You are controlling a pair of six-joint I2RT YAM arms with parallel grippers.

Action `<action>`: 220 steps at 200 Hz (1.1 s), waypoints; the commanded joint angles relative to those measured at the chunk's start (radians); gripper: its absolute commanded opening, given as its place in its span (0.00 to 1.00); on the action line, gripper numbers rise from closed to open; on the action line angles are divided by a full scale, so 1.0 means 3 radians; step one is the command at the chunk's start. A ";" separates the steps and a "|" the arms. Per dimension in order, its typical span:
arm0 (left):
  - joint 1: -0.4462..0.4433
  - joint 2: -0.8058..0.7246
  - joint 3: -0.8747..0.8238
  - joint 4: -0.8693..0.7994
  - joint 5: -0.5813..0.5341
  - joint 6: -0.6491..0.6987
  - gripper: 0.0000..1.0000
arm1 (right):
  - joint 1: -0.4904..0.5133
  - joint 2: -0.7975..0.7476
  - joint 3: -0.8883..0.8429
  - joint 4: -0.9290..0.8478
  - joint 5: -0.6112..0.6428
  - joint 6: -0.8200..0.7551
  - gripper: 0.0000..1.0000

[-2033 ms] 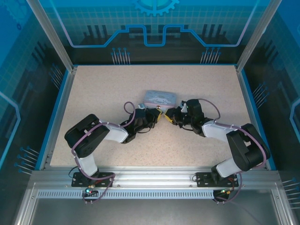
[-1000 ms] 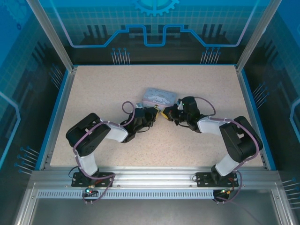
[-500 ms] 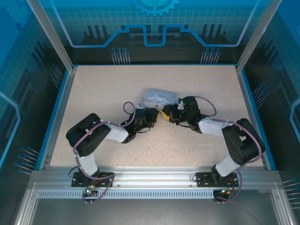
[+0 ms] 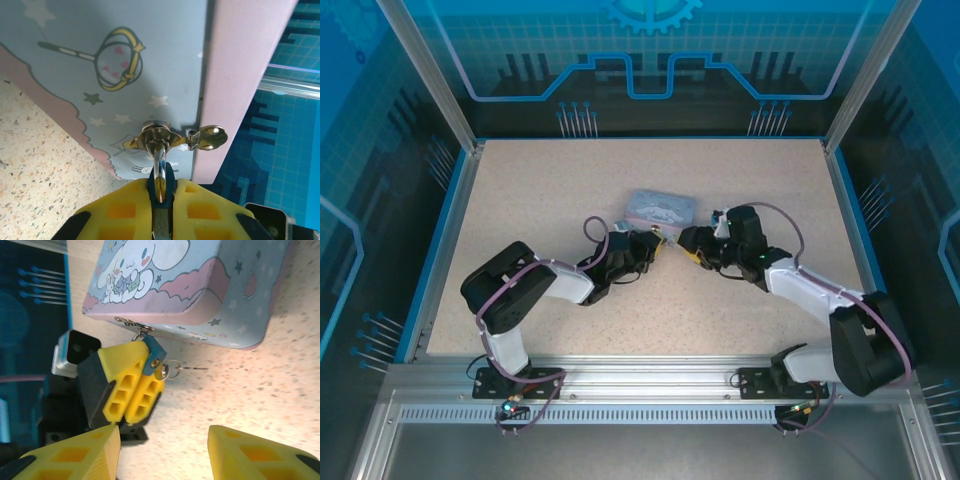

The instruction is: Unlock a padlock with a key

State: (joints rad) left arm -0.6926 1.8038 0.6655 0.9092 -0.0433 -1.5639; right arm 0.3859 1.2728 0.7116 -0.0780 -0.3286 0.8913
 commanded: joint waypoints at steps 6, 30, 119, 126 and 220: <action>0.0019 -0.0192 0.0037 0.0017 0.0094 0.0126 0.00 | 0.0072 -0.0149 0.0287 -0.0683 0.0620 -0.1219 0.47; 0.0021 -0.0210 0.0047 -0.0037 0.0103 0.0137 0.00 | 0.0112 -0.0107 0.0369 -0.0734 0.0702 -0.1524 0.41; 0.0033 -0.0243 0.0099 -0.0214 0.0247 0.0172 0.00 | 0.0440 0.0157 0.0537 -0.0788 0.0981 -0.2201 0.42; 0.0036 -0.0248 0.0100 -0.0226 0.0255 0.0178 0.00 | 0.0470 0.0165 0.0538 -0.0788 0.0968 -0.2229 0.42; 0.0043 -0.0315 0.0175 -0.0418 0.0351 0.0235 0.00 | 0.0757 0.0386 0.0847 -0.0993 0.1121 -0.2609 0.41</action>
State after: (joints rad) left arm -0.6849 1.7538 0.6804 0.7811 0.0341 -1.5188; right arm 0.5854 1.3560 0.9264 -0.3298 -0.0216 0.1677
